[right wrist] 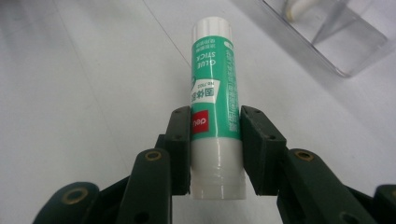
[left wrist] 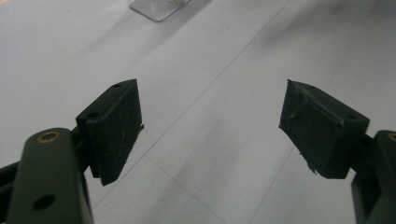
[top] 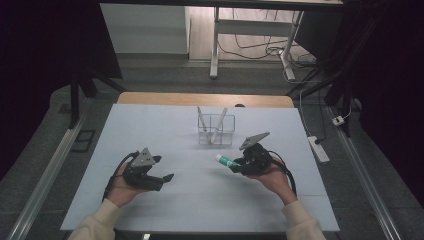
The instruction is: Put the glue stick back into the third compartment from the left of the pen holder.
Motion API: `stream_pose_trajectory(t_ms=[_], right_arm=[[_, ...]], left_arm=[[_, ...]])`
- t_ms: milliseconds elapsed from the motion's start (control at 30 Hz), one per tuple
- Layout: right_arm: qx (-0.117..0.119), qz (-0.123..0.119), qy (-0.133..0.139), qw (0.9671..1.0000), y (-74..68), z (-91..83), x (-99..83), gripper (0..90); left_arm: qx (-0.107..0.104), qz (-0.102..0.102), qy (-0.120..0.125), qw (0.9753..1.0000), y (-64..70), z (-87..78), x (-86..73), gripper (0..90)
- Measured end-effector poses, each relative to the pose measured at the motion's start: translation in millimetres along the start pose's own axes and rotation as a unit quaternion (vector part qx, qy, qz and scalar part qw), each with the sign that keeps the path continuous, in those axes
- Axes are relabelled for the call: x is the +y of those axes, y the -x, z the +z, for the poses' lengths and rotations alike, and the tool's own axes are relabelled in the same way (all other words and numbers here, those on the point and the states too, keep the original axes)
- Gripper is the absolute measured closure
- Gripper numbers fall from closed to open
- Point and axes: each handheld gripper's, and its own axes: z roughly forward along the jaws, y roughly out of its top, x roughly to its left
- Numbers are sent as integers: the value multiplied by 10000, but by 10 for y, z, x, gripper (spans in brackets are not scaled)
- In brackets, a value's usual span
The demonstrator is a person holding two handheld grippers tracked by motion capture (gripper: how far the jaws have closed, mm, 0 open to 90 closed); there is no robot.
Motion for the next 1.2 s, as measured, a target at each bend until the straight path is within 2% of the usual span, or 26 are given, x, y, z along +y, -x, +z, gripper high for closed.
stream_pose_trajectory(t_ms=[433,567,833,933,1200], right_arm=[[170,-106,-74,9998,-109,148,146,646],[231,-142,-118,9996,-137,213,186,646],[354,-191,-150,9991,-183,273,224,647],[375,-215,-159,9989,-190,284,230,647],[447,-186,-119,9988,-205,286,232,647]], left_arm=[[-84,292,-42,9995,129,153,100,211],[-32,418,-96,9991,161,203,118,213],[-130,601,-121,9980,229,317,174,223],[-61,772,-216,9968,267,355,179,226],[-114,770,-195,9968,282,400,197,227]])
